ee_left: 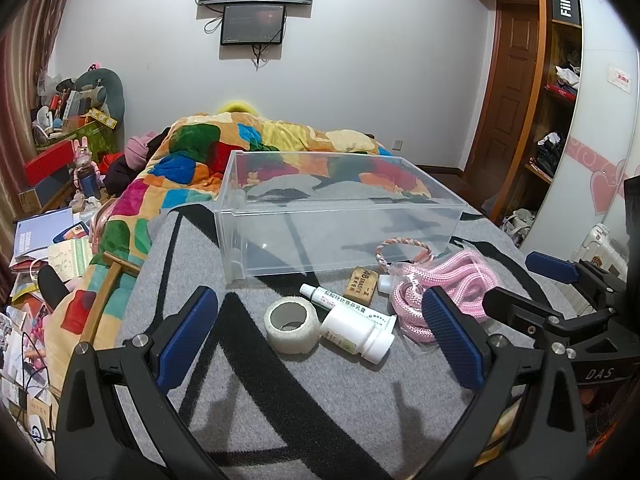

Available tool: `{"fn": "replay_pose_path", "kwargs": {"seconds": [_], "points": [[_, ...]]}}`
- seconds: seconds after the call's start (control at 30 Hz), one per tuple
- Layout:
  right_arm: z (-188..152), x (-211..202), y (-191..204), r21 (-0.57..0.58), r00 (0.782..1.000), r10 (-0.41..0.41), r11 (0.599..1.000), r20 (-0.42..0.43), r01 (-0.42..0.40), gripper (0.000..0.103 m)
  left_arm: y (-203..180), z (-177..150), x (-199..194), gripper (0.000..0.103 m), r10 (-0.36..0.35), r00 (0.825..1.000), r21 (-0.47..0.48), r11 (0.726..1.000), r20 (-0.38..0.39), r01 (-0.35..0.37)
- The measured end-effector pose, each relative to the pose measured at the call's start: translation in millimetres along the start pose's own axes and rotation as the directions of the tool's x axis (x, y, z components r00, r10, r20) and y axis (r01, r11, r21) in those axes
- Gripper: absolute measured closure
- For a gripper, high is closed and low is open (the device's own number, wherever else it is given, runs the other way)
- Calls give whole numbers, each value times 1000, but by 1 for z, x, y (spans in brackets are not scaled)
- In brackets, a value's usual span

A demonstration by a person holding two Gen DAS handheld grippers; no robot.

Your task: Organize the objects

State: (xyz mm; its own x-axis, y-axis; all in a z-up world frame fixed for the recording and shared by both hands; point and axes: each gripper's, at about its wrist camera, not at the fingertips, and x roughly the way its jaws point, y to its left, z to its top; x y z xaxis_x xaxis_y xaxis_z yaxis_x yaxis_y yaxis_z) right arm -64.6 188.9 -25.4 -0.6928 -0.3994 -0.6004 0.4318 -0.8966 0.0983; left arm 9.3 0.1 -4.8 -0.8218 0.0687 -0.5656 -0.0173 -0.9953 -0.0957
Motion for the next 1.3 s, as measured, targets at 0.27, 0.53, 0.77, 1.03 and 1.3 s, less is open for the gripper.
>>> {"fn": "replay_pose_path", "kwargs": {"seconds": [0.27, 0.53, 0.77, 1.03, 1.3], "points": [[0, 0, 0, 0, 1000, 1, 1000, 0, -1, 0, 0, -1, 0, 0, 0, 1000, -2, 1000, 0, 0], [0, 1, 0, 2, 1000, 1, 1000, -1, -1, 0, 0, -1, 1, 0, 0, 1000, -2, 1000, -1, 0], [-1, 1, 0, 2, 1000, 3, 1000, -2, -3, 0, 0, -1, 1, 0, -1, 1000, -2, 1000, -2, 1], [-2, 1, 1, 3, 1000, 6, 1000, -3, -6, 0, 0, -1, 1, 0, -1, 1000, -3, 1000, -3, 1], [-2, 2, 2, 4, 1000, 11, 1000, -7, -11, 0, 0, -1, 0, 0, -1, 1000, -3, 1000, -3, 1]]}}
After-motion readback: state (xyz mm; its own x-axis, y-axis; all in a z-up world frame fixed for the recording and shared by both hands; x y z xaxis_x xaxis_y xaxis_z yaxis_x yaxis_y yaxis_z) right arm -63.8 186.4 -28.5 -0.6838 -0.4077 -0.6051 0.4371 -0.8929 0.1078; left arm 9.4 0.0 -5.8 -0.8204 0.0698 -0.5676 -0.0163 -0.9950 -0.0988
